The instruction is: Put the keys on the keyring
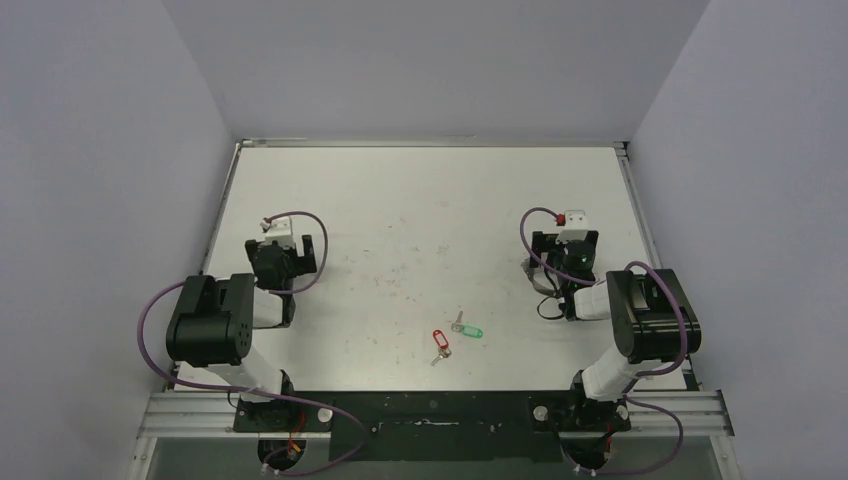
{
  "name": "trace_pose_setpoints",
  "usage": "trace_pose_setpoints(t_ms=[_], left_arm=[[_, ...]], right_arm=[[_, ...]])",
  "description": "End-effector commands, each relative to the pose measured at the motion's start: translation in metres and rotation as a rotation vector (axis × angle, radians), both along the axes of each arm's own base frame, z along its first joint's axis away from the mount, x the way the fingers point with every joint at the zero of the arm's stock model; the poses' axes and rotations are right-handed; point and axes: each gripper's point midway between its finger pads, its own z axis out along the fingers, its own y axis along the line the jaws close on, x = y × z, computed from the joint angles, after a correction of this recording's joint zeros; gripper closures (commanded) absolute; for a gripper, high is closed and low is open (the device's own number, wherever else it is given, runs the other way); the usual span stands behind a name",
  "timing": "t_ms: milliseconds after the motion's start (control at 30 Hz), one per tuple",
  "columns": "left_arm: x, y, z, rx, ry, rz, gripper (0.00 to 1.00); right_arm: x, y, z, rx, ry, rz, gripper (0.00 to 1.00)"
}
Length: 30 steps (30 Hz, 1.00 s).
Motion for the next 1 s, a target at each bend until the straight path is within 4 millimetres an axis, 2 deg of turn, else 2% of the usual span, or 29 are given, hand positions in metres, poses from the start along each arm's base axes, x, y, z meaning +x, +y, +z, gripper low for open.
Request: trace_pose_setpoints(t_ms=[0, 400, 500, 533, 600, 667, 700, 733, 833, 900, 967], left_arm=[[0.011, 0.001, 0.017, -0.009, -0.057, -0.003, 0.03], [0.009, 0.0, 0.02, 0.005, -0.076, -0.001, 0.03], [0.005, 0.0, 0.036, 0.035, -0.097, 0.023, 0.03], [0.002, -0.007, 0.045, 0.042, -0.09, 0.014, 0.03], [0.0, -0.018, 0.057, 0.036, -0.044, -0.013, 0.03], [-0.001, -0.029, 0.069, -0.052, 0.002, -0.017, 0.03], [0.002, -0.035, 0.083, -0.102, 0.006, -0.022, 0.03], [-0.001, -0.04, 0.087, -0.14, 0.048, -0.024, 0.03], [-0.022, -0.053, 0.095, -0.24, 0.18, -0.036, 0.03], [-0.039, -0.05, 0.1, -0.344, 0.224, 0.073, 0.03], [-0.045, -0.051, 0.108, -0.362, 0.177, 0.058, 0.03]], right_arm=[[0.013, 0.004, 0.02, 0.005, -0.07, 0.014, 0.0], [0.014, 0.001, 0.022, -0.001, -0.078, -0.007, 0.0], [0.016, 0.0, 0.045, -0.005, -0.06, -0.013, 0.0], [0.017, -0.001, 0.054, -0.006, -0.033, -0.013, 0.0], [0.02, 0.0, 0.084, 0.075, -0.02, -0.063, 0.0], [0.019, 0.002, 0.109, 0.114, 0.01, -0.078, 0.0], [0.017, 0.004, 0.116, 0.144, 0.038, -0.088, 0.0], [0.015, 0.004, 0.124, 0.185, 0.059, -0.118, 0.0], [0.005, 0.011, 0.135, 0.274, 0.158, -0.161, 0.0], [0.002, 0.022, 0.138, 0.306, 0.205, -0.11, 0.0], [-0.002, 0.028, 0.142, 0.317, 0.226, -0.078, 0.0]])
